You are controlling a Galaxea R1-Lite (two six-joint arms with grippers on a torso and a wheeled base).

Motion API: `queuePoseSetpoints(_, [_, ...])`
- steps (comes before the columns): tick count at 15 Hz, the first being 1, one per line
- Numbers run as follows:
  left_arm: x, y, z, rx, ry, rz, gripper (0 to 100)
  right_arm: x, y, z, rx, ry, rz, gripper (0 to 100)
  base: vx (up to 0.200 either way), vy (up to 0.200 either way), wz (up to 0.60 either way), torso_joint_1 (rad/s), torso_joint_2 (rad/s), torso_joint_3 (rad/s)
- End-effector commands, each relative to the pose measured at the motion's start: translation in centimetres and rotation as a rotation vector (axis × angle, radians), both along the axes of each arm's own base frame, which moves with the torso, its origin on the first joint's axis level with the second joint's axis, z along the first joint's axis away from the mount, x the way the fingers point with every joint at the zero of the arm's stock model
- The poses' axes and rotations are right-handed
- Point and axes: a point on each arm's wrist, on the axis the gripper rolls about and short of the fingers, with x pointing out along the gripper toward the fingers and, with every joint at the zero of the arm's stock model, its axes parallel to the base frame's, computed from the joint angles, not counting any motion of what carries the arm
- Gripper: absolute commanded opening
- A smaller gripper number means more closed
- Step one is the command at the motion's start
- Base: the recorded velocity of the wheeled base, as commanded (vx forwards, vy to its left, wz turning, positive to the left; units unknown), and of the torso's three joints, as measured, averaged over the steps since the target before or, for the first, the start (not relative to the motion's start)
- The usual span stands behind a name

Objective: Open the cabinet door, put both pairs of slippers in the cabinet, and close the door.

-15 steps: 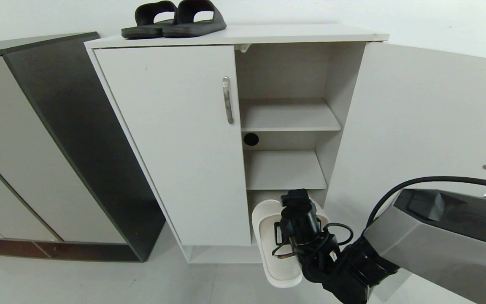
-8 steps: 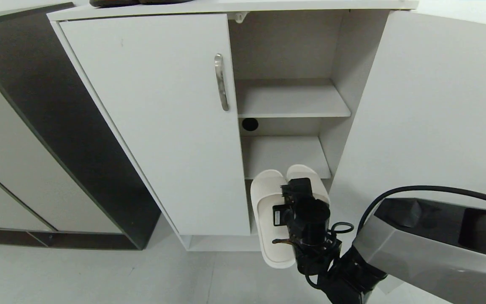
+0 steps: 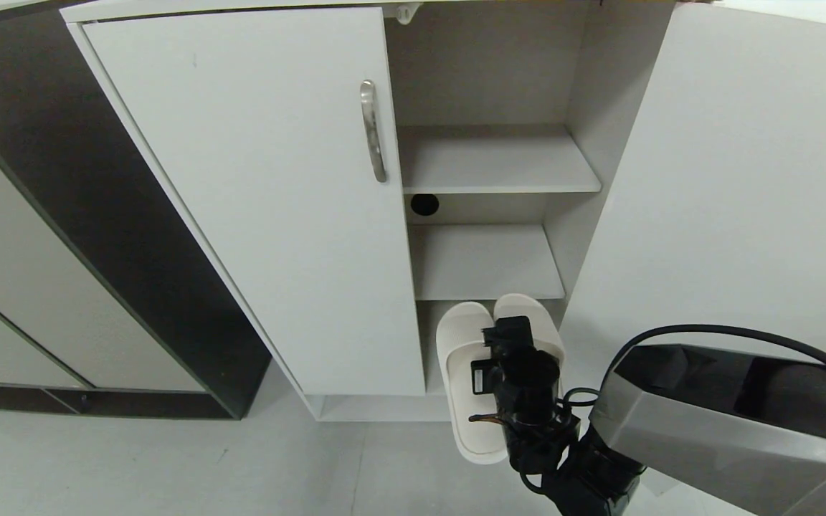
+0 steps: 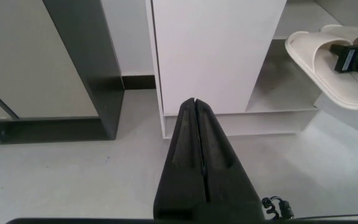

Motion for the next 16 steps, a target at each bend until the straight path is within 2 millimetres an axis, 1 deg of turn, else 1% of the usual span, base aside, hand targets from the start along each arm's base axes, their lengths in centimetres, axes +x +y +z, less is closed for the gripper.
queuePoseSetpoints(1, [0.01,0.0,0.0,0.002,0.002,-0.001,0,0.19,-0.01,0.08,0.002,-0.002,-0.003,0,0.0,0.0,0.0,0.0,0.0,0.0])
queuePoseSetpoints(2, [0.01,0.0,0.0,0.002,0.002,-0.001,0,0.22,0.03,0.14,0.005,-0.004,-0.003,0,0.0,0.0,0.0,0.0,0.0,0.0])
queuePoseSetpoints(12, [0.01,0.0,0.0,0.011,0.001,-0.001,0,0.34,0.04,0.4,0.005,-0.007,-0.011,0,0.2,0.0,0.0,0.001,0.0,0.002])
queuePoseSetpoints(16, [0.01,0.0,0.0,0.011,0.001,-0.001,0,0.4,0.1,0.43,0.01,-0.009,-0.011,0,0.0,0.0,0.0,0.0,0.0,0.0])
